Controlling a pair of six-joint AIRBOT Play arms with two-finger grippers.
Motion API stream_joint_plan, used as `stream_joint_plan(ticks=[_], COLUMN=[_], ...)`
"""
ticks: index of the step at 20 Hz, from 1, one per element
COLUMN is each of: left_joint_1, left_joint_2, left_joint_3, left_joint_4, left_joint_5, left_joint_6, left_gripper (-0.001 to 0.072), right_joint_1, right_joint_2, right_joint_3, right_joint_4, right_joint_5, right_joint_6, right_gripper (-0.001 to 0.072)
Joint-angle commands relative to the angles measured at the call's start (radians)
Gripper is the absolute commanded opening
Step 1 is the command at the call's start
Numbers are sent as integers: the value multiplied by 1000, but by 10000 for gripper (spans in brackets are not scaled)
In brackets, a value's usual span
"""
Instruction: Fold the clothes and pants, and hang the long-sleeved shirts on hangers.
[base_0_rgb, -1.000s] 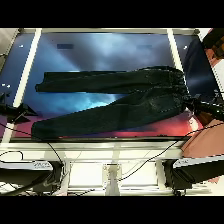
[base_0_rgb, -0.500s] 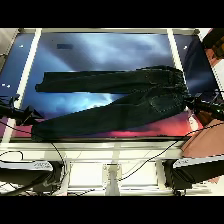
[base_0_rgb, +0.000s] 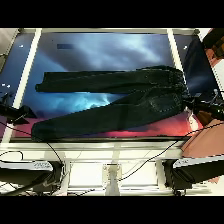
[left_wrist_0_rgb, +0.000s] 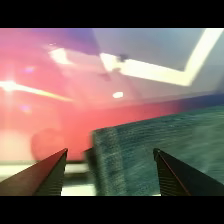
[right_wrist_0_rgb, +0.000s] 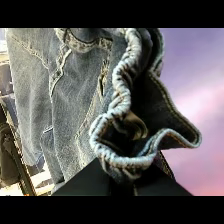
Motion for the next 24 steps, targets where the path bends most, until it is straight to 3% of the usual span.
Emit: stream_joint_plan(ticks=[1, 8, 10, 11, 13, 21, 24], left_joint_1=[1, -1, -4, -7, -13, -35, -34], left_joint_2=[-13, -89, -94, -94, -94, -4, 114], left_joint_3=[5, -33, -33, -33, -33, 3, 30], left_joint_4=[43, -102, -138, -154, -199, -381, -399], left_joint_5=[-18, -29, 9, 24, 27, 47, 212], left_joint_6=[-12, -13, -13, -13, 2, 110, 134], left_gripper=[466, 463, 346, 339, 49, 31, 32], right_joint_1=[0, 0, 0, 0, 0, 0, 0], right_joint_2=[0, 0, 0, 0, 0, 0, 0], right_joint_3=[0, 0, 0, 0, 0, 0, 0], right_joint_4=[-5, -10, -10, -10, -10, -13, -13], right_joint_5=[13, 14, 17, 19, 19, 35, 33], right_joint_6=[0, 0, 0, 0, 0, -15, -36], right_gripper=[56, 56, 56, 56, 56, 56, 56])
